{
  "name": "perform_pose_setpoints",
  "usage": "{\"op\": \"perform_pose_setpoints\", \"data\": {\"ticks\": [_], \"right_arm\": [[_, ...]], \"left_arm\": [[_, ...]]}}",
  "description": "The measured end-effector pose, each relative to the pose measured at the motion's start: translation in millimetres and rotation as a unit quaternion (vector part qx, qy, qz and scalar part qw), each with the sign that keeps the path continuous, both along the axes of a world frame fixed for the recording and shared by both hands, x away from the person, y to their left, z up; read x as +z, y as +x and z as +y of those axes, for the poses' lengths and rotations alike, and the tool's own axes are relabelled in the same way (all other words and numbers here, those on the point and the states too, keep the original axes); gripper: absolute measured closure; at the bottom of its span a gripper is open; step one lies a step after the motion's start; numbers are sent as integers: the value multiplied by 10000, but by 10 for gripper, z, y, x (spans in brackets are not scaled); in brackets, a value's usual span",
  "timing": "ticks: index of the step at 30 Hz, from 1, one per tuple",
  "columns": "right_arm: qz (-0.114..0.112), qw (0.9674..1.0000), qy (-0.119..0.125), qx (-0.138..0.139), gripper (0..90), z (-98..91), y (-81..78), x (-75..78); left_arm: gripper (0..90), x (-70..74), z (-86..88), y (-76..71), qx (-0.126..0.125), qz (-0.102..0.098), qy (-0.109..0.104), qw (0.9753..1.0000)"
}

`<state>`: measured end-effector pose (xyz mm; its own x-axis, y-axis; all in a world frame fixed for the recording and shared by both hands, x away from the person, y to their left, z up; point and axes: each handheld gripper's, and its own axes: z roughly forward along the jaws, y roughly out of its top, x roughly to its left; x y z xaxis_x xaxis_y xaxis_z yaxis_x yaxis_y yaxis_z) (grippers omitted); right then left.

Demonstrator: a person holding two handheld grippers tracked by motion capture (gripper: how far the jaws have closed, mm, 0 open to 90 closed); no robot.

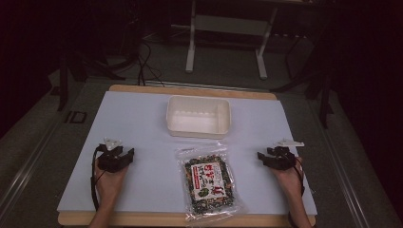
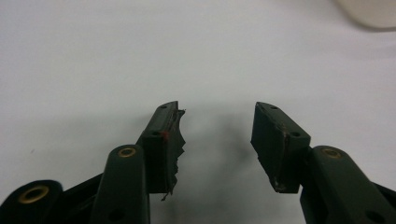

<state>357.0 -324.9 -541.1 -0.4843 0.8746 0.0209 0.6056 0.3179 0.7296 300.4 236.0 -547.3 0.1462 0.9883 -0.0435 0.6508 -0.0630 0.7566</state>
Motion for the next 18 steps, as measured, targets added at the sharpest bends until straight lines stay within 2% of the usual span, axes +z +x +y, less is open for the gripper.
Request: {"op": "perform_pose_setpoints", "data": {"ticks": [1,3,4,5,10,13,18], "right_arm": [[-7,10000,63,34,497,0,-8,13],[-26,9999,123,79,508,5,-12,30],[-26,9999,123,79,508,5,-12,30],[1,9990,329,295,527,50,0,86],[66,9973,460,567,533,147,45,140],[120,9950,586,799,536,263,110,194],[161,9923,706,1007,533,382,181,245]], "left_arm": [[532,22,-21,-20,-59,-127,41,9999],[537,28,-24,-26,-111,-159,30,9998],[545,28,-24,-26,-111,-159,30,9998],[564,23,-24,-26,-148,-162,21,9998],[583,13,-1,-22,-186,-161,5,9997],[582,8,10,-19,-195,-172,-20,9997],[576,5,11,-21,-188,-175,-14,9997]]}}
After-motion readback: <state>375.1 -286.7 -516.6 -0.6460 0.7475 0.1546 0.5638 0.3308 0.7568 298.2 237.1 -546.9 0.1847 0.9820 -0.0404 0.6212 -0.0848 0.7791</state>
